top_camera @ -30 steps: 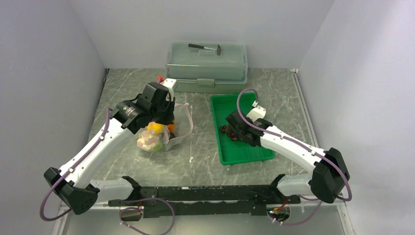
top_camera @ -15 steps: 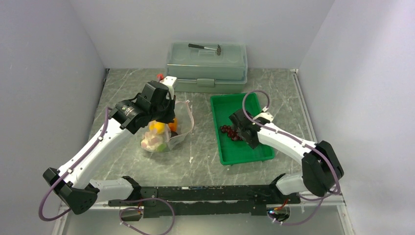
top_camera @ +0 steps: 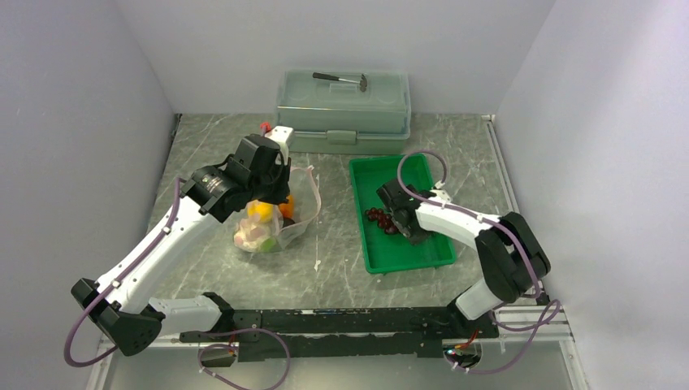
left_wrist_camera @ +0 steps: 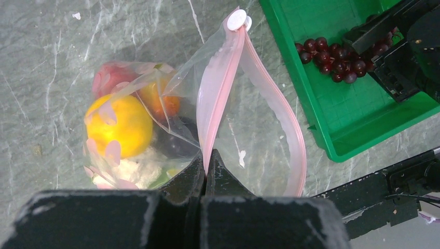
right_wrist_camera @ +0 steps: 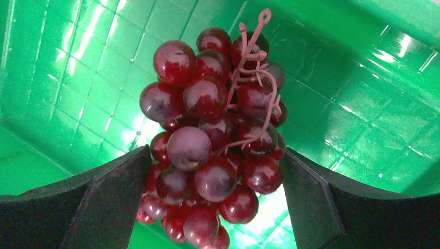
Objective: Place the food in the zip-top bag and seal the zipper
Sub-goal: Pick up the fake fruit from the bin.
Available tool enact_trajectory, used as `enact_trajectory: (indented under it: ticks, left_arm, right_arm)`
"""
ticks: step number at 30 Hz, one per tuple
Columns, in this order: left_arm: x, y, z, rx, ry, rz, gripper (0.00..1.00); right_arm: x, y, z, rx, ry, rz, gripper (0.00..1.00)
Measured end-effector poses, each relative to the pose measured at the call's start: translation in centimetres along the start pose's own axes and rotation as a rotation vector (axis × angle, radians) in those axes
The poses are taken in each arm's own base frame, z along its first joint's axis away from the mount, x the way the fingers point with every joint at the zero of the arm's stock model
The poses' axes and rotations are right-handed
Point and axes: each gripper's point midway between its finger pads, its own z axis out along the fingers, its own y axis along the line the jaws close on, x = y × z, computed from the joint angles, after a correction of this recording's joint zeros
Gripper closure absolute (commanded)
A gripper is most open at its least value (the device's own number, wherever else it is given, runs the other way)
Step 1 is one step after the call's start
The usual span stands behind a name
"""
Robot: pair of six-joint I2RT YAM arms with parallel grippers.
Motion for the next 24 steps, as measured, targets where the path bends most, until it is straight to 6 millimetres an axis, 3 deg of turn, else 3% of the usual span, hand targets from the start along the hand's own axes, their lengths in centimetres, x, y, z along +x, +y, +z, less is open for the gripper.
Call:
enact_trajectory:
  ticks: [8, 18, 24]
  left_arm:
    - [-0.1, 0.2, 0.0, -0.013, -0.006, 0.001, 1.0]
    - [-0.3, 0.5, -0.3, -0.021, -0.018, 0.007, 1.0]
    - [-0.3, 0.6, -0.4, -0.027, -0.022, 0.016, 1.0]
  right_arm:
    - [0.2, 0.4, 1.5, 0.037, -0.004, 0.019, 0.19]
    - [-0.4, 1.2, 1.7, 0.023, -0.024, -0.015, 0.72]
    - [-1.4, 1.6, 0.8, -0.011, -0.042, -0.041, 0.94]
